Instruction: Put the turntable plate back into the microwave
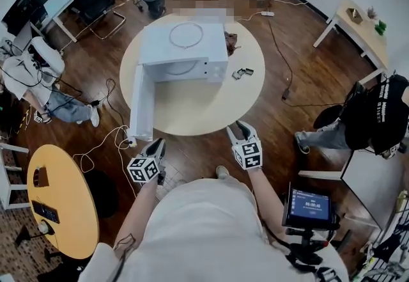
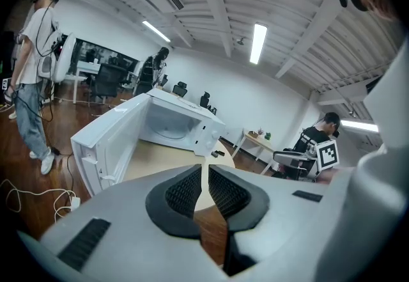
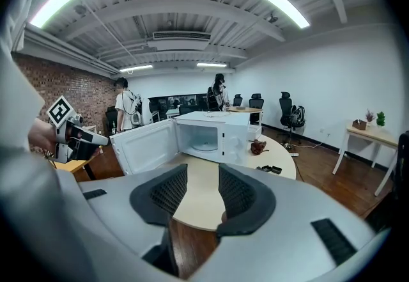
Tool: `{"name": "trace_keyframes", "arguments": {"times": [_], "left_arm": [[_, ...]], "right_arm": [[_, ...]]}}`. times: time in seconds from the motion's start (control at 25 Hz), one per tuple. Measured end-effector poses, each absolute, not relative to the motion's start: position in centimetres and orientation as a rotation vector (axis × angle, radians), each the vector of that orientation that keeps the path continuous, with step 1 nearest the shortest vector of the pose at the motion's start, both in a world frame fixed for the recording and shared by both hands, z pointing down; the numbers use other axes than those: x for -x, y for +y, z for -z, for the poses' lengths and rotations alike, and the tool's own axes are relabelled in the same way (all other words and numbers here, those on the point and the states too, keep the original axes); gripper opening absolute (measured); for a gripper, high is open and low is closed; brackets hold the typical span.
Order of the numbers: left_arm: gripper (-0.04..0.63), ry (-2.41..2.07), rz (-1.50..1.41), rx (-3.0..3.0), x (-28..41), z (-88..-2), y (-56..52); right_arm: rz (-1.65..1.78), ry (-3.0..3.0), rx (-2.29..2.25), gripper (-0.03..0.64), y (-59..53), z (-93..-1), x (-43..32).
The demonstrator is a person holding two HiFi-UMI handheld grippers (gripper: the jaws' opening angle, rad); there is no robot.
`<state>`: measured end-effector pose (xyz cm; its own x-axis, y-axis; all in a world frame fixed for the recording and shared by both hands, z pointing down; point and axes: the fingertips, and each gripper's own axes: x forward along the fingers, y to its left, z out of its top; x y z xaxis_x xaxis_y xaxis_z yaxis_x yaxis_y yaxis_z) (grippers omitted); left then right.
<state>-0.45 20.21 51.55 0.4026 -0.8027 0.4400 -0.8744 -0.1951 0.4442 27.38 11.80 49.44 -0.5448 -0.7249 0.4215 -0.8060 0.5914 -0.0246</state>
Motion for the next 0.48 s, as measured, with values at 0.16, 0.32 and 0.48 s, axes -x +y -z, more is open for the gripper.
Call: {"name": "trace_keyframes", "arguments": {"times": [0.16,0.32,0.48], "left_arm": [[0.037,-1.42,-0.158,-2.02,-1.0,-51.5,20.1],[0.037,-1.42,-0.162,-2.013,-2.2,-51.6,20.0],[0.035,-1.421,-0.168,-2.006,-3.7,-51.9,19.9]], "right_arm": [[-0.314,-2.459,-1.227,0.154,11.7,-49.5,-28.4],[-0.326,-2.458,-1.216,0.153,11.8,-49.9,-29.5],[-0.335,-2.453,-1.206,0.153,11.7,-50.4,-31.2]]}}
